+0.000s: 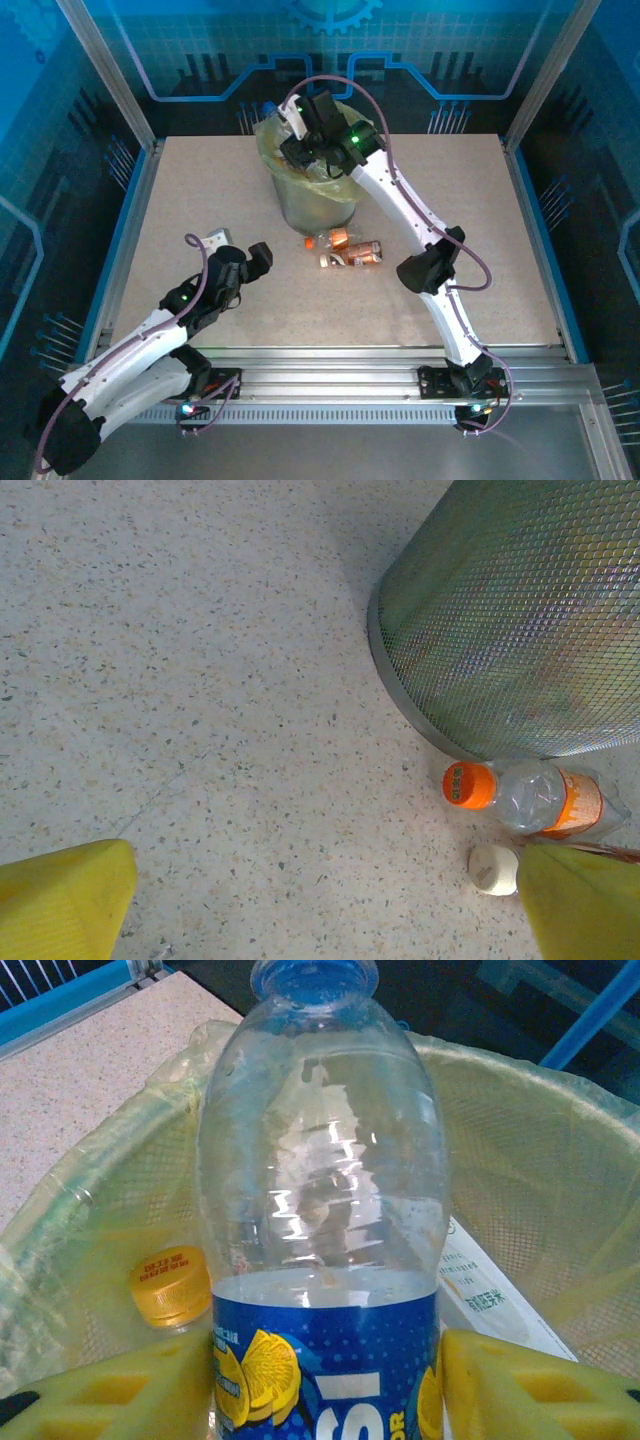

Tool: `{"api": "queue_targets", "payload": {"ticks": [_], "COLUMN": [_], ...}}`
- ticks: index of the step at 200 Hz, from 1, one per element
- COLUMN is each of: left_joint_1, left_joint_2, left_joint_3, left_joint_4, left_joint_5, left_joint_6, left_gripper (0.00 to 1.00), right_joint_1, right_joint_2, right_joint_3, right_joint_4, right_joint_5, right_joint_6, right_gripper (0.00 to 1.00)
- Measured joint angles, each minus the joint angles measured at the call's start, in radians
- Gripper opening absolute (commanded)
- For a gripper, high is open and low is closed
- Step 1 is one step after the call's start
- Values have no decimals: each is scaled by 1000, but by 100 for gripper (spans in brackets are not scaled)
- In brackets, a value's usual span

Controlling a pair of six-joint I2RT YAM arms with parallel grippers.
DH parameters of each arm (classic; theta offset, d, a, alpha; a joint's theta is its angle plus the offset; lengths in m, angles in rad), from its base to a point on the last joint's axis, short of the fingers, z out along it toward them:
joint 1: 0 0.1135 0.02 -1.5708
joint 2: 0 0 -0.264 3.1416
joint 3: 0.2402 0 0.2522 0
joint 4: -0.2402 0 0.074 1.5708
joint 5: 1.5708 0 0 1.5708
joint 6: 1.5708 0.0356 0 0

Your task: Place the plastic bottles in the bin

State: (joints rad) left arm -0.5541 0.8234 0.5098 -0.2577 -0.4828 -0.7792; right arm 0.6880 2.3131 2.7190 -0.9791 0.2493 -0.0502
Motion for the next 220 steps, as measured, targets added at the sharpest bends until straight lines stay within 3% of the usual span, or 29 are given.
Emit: {"api": "queue_targets", "payload": {"ticks": [35,100,130,186,220], "left_joint_1": [2,3,9,38,55], "left_joint_2": [0,24,34,67,87], "left_joint_3": [0,34,59,155,174], "left_joint_4": [0,-2,-2,4,25], "left_joint_5": [0,1,2,28,61], "left_joint_6": [0,0,0,19,23], "left_gripper": [99,99,99,99,99], "right_joint_1": [13,19,19,24,-1], "right_joint_2": [30,32,6,-152,-331], "right_joint_3": [0,6,6,-16,-177], "right_joint_4": [-8,-37,-55,-72,-46], "right_joint_5": [0,43,39,-64,-103], "right_joint_6": [-27,-72,-78,-55,-19], "right_gripper": [64,89,93,97,96]}}
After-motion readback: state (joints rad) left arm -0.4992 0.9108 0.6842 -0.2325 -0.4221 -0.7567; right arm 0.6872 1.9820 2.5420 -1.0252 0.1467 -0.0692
